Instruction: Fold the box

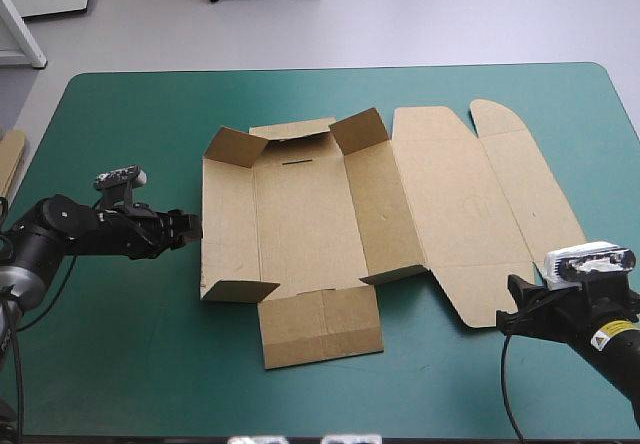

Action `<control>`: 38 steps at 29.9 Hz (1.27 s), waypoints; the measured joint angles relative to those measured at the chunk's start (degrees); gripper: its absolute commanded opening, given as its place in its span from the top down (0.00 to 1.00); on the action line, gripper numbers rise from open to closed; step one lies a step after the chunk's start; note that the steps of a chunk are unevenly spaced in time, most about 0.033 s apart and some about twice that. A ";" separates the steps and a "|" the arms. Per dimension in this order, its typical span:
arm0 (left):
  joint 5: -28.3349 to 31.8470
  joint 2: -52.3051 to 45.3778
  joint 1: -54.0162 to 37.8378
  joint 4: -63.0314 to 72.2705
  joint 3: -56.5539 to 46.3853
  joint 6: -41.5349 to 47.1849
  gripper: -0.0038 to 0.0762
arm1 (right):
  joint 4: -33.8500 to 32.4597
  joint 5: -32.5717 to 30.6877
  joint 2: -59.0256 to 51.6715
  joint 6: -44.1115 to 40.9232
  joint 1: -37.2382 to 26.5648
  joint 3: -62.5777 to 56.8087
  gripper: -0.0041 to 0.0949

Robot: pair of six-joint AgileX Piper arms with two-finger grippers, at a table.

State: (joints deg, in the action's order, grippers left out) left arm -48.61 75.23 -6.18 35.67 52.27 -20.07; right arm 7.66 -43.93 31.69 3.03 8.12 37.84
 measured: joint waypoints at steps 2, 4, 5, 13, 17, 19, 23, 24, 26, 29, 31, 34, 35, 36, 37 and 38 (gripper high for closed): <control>0.06 1.16 -0.86 1.33 -0.51 -1.85 0.42 | 0.00 0.27 0.00 0.00 0.00 0.00 0.47; 0.79 1.90 -1.19 2.05 -1.98 -3.16 0.42 | 0.00 0.39 0.00 0.06 0.00 0.00 0.47; 1.42 2.26 -1.32 2.66 -3.20 -3.94 0.42 | 0.00 0.39 0.00 0.06 0.00 0.00 0.47; 6.38 5.34 -1.45 25.40 -13.09 -21.07 0.43 | 0.66 0.39 0.00 0.06 0.00 0.00 0.47; 5.82 7.93 -1.40 37.92 -14.18 -30.41 0.43 | 1.55 0.39 0.00 0.06 0.00 0.00 0.47; 4.76 9.61 -1.18 40.83 -14.18 -31.92 0.43 | 1.80 0.33 0.00 0.06 0.00 0.00 0.47; 4.33 12.39 -0.05 42.34 -14.18 -33.17 0.51 | 2.25 0.15 0.00 0.06 0.00 0.00 0.47; 4.33 12.84 0.25 42.53 -14.22 -33.23 0.55 | 2.41 0.00 0.00 0.06 0.00 0.00 0.47; 4.33 13.52 0.73 43.13 -14.22 -33.23 0.69 | 2.61 -0.06 0.00 0.06 0.00 0.00 0.47; 4.38 13.75 1.13 45.17 -14.22 -33.62 0.93 | 2.61 -0.11 0.00 0.06 0.00 0.00 0.47; 4.33 13.75 1.28 46.91 -14.22 -35.31 0.96 | 2.72 -0.11 0.00 0.06 0.00 0.00 0.47; 4.67 13.79 1.28 48.33 -14.22 -37.96 0.96 | 2.71 -0.29 0.00 0.06 0.00 0.00 0.47; 4.79 13.79 1.28 48.60 -14.22 -38.35 0.96 | 2.74 -0.29 0.00 0.06 0.00 0.00 0.47; 4.79 13.86 1.28 48.85 -14.22 -38.66 0.96 | 2.74 -0.35 0.00 0.06 0.00 0.00 0.47; 4.79 13.86 1.28 48.94 -14.22 -39.08 0.96 | 2.74 -0.41 0.00 0.06 0.00 0.00 0.47; 4.73 13.86 1.28 48.99 -14.22 -40.12 0.96 | 2.79 -0.54 0.00 0.06 0.00 0.00 0.47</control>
State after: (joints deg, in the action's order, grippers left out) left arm -43.88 89.09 -4.90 84.66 38.05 -60.19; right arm 10.44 -44.47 31.69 3.09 8.12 37.84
